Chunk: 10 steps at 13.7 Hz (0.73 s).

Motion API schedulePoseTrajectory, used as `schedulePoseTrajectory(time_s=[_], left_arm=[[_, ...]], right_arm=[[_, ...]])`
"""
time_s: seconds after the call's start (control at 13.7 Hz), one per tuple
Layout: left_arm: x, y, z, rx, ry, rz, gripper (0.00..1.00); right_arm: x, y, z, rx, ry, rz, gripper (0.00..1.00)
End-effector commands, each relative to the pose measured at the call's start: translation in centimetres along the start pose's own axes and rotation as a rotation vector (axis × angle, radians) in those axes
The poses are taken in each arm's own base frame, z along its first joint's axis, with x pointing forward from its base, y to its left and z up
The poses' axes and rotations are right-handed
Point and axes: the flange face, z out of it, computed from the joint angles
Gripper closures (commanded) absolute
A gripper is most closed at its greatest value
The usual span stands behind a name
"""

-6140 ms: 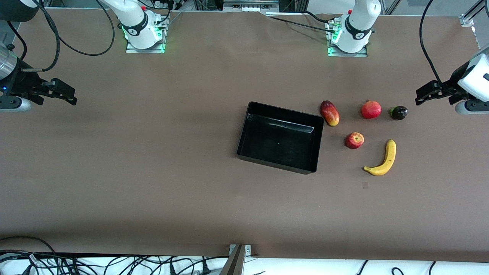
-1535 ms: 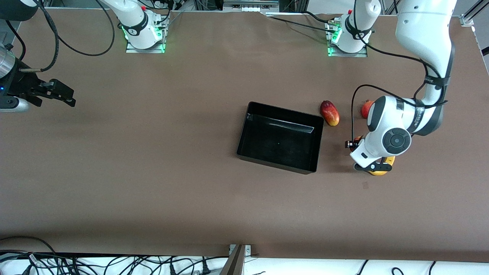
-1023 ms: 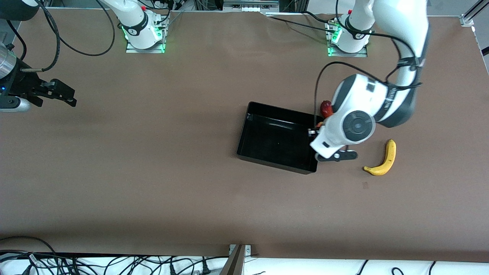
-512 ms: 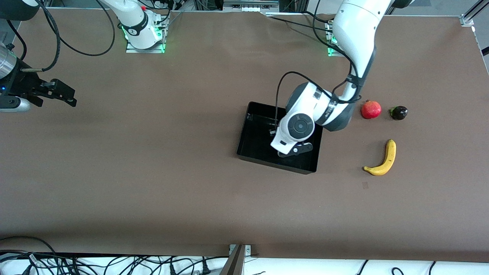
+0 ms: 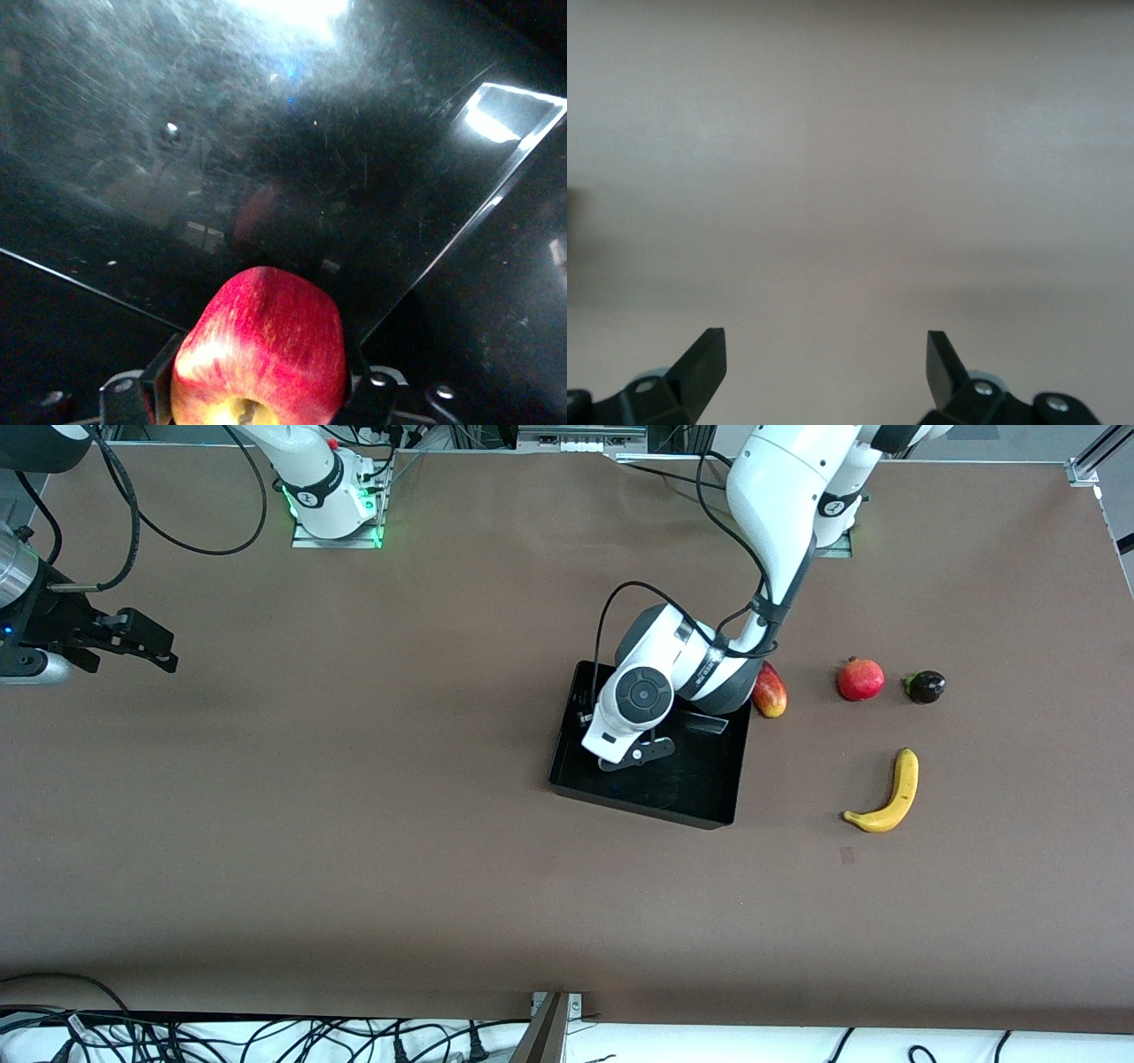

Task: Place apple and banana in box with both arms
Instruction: 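Carry the apple into the black box and open the left gripper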

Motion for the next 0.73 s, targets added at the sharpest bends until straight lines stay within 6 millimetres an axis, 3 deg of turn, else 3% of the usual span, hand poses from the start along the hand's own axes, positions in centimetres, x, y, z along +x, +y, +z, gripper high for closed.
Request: schedulePoseTrajectory(time_s=[0.0,0.29,0.44,0.66], left_arm=[[0.0,0.0,0.1,-0.012,-0.011,-0.028,0.01],[0.6,-0.7,-1.2,-0.016,-0.014,-0.031,0.00],[0.9,-1.7,-4.7,-0.006,-0.007,-0.031,0.00],[3.8,-5.9,-12.8,-0.053,-0.001,-0.089,0.00]], right_arm=[[0.1,-0.1,-0.5,-0.010,0.009,-0.005,0.00],[0.1,-0.1,-0.5,-0.010,0.009,-0.005,0.00],[0.1,-0.3,-0.4,-0.012,0.007,-0.010,0.00],[0.1,-0.4,-0.4,-0.010,0.007,-0.011,0.00]])
